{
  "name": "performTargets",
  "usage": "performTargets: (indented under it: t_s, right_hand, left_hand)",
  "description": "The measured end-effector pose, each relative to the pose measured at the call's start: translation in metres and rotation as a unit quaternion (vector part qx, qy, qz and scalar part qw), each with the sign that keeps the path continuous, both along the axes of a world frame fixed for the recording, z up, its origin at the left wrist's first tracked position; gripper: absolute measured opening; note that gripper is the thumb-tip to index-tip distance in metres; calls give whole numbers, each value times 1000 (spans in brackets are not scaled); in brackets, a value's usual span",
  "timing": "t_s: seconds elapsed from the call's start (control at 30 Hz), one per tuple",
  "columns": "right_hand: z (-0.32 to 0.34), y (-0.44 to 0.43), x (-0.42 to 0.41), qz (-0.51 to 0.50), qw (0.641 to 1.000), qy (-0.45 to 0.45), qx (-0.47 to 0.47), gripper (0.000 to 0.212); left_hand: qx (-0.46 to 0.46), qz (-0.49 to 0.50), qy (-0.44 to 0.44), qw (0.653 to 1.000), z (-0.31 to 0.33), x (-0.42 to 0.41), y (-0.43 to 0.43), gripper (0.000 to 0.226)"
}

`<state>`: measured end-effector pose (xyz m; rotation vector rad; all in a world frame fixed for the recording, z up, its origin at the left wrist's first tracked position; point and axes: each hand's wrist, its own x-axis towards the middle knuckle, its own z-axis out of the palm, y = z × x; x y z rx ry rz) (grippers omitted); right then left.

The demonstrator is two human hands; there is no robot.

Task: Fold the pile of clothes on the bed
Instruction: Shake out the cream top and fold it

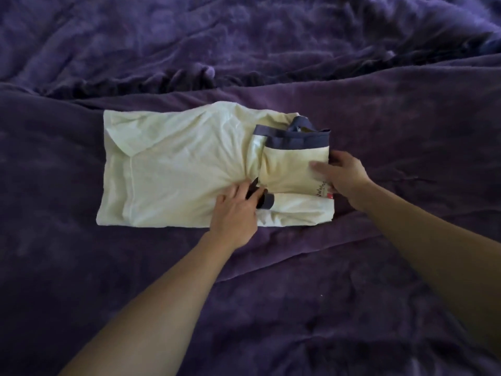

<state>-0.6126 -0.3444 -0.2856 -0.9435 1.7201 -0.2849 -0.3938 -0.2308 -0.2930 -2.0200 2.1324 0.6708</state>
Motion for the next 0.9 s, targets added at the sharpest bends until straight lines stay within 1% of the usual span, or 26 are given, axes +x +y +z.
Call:
performTargets:
  t_s: [0.07, 0.13, 0.17, 0.23, 0.33, 0.4, 0.5, 0.57, 0.67, 0.7, 0.73, 0.8, 0.83, 0.87, 0.9]
  right_hand:
    - [4, 1, 15, -12, 1000, -13, 2, 42]
    - [18, 5, 27, -23, 999, -26, -25, 35]
    - [30, 6, 35, -26, 998, -34, -48, 34]
    - [57, 10, 59, -21, 995, -54, -85, 41]
    - [95, 17, 117, 13, 993, -65, -97, 54]
    - [108, 20, 165, 54, 992, -50, -105, 52]
    - [112, 25, 247, 127, 983, -37, -132, 45]
    - [101, 31, 299, 190, 974, -31, -119, 49]
    - [80, 44, 352, 287, 957, -40, -17, 70]
    - [73, 48, 357, 292, 955, -45, -3, 68]
    - [68, 53, 355, 286, 957, -42, -16, 61]
    - [59, 60, 333, 261, 957, 7, -125, 40]
    - [54, 63, 315, 248, 949, 48, -186, 35]
    - [50, 66, 296, 239, 937, 96, -237, 36]
    - [46, 66, 278, 233, 922, 146, -272, 42]
  left_hand:
    - [1, -1, 7, 1000, 1, 8, -1, 56]
    - [4, 29, 53, 998, 10, 23, 1, 50]
    - [0, 56, 77, 995, 17, 35, 4, 49]
    - [-24, 117, 114, 986, 31, 65, 11, 46]
    - [-62, 214, 147, 964, 53, 115, 28, 39]
    - [-85, 273, 159, 945, 65, 149, 42, 34]
    - [-111, 345, 152, 920, 74, 198, 64, 29]
    - [-116, 394, 145, 900, 73, 228, 77, 27]
    - [-129, 436, 134, 881, 65, 260, 91, 27]
    - [-132, 445, 133, 876, 62, 266, 92, 27]
    - [-138, 451, 134, 872, 59, 270, 90, 26]
    - [-165, 442, 141, 870, 55, 269, 80, 28]
    - [-181, 429, 145, 873, 53, 266, 72, 29]
    - [-191, 414, 143, 878, 50, 260, 62, 32]
    - [-193, 401, 132, 886, 47, 253, 50, 36]
